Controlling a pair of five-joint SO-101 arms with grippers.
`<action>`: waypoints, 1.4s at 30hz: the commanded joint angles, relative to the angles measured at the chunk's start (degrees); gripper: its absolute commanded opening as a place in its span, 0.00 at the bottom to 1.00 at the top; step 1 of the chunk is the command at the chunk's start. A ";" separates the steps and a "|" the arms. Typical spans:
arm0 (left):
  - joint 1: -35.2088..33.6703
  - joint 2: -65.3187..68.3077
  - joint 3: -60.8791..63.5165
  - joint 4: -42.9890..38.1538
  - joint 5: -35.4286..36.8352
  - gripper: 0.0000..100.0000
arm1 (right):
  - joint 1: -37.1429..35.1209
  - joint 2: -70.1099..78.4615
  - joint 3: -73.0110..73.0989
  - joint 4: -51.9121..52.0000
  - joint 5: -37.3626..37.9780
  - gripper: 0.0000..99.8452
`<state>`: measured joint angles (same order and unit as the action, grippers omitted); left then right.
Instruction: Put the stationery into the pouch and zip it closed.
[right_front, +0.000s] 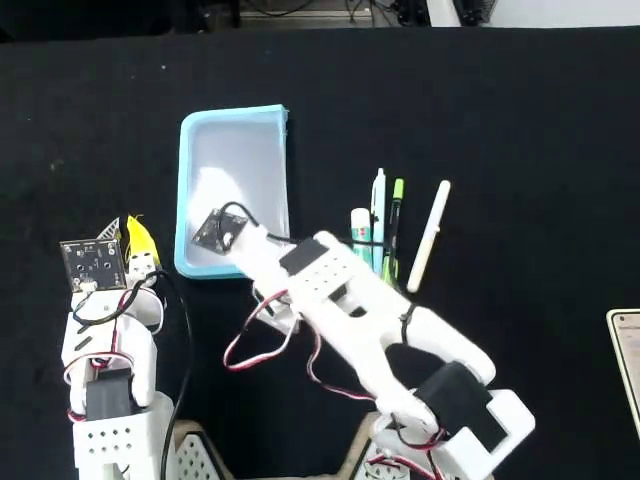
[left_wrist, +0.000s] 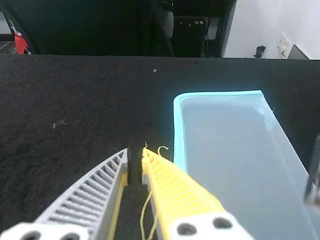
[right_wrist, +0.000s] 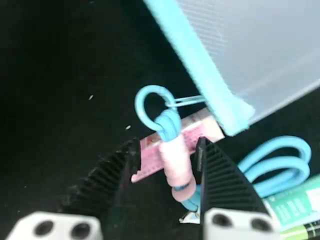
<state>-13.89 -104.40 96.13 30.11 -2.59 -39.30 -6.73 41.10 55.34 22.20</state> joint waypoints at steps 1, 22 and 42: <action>-0.04 -0.35 1.19 0.26 0.09 0.06 | -1.14 -2.51 1.36 -5.89 -0.18 0.17; -0.04 -0.35 1.19 0.26 0.09 0.06 | 23.65 -21.32 5.49 5.01 -0.09 0.01; -0.04 -0.35 1.19 0.26 0.09 0.06 | 27.16 -23.96 17.63 5.19 6.68 0.17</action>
<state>-13.89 -104.40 96.13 30.11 -2.59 -12.75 -28.97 59.03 61.32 26.77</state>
